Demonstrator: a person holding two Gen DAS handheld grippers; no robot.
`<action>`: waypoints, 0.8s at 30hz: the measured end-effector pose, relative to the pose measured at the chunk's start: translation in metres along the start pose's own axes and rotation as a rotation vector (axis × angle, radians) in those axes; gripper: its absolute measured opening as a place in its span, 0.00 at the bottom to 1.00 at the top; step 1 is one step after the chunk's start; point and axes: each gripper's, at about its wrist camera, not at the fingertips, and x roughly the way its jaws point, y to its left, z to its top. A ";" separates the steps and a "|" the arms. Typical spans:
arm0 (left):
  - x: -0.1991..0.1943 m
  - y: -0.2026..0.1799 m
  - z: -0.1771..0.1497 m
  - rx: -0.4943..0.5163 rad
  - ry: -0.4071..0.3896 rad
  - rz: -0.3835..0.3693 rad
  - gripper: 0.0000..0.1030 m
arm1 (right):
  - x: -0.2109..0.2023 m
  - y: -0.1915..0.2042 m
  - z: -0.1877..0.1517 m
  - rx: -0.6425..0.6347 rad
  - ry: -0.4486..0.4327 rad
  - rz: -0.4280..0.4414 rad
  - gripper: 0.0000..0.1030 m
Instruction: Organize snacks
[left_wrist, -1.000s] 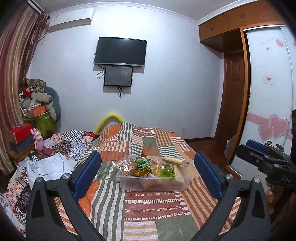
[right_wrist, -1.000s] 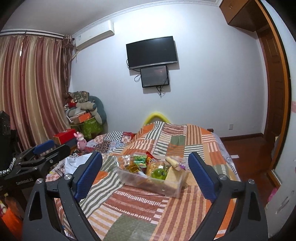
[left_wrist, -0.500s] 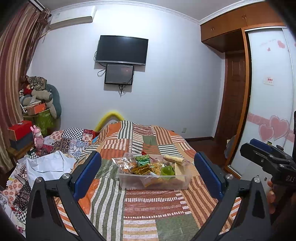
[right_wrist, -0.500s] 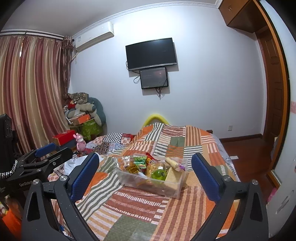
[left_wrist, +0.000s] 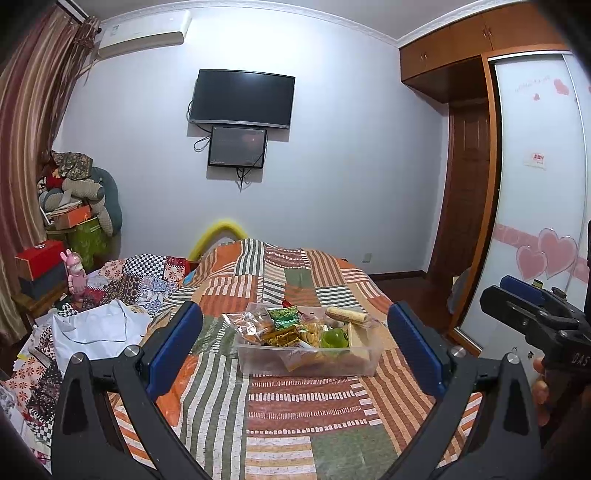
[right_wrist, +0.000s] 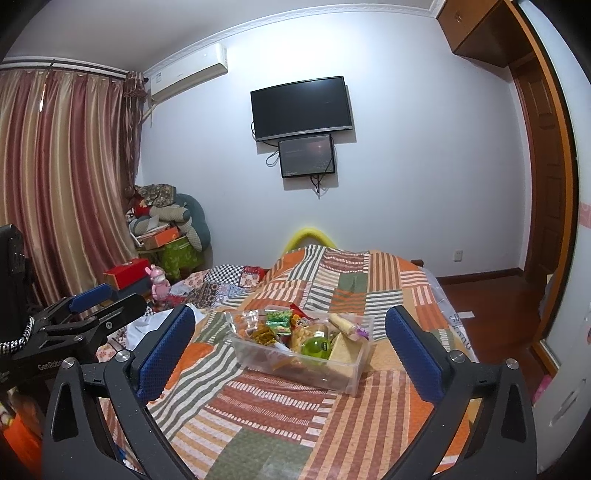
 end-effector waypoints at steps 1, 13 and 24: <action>0.000 0.000 0.000 -0.001 0.000 -0.001 0.99 | 0.000 0.000 0.001 0.001 -0.001 -0.001 1.00; -0.002 -0.003 0.000 0.001 -0.003 -0.005 0.99 | 0.000 0.000 0.001 0.002 -0.002 0.002 1.00; -0.002 -0.004 0.001 -0.005 -0.007 -0.006 0.99 | -0.002 0.000 0.001 0.000 -0.003 -0.001 1.00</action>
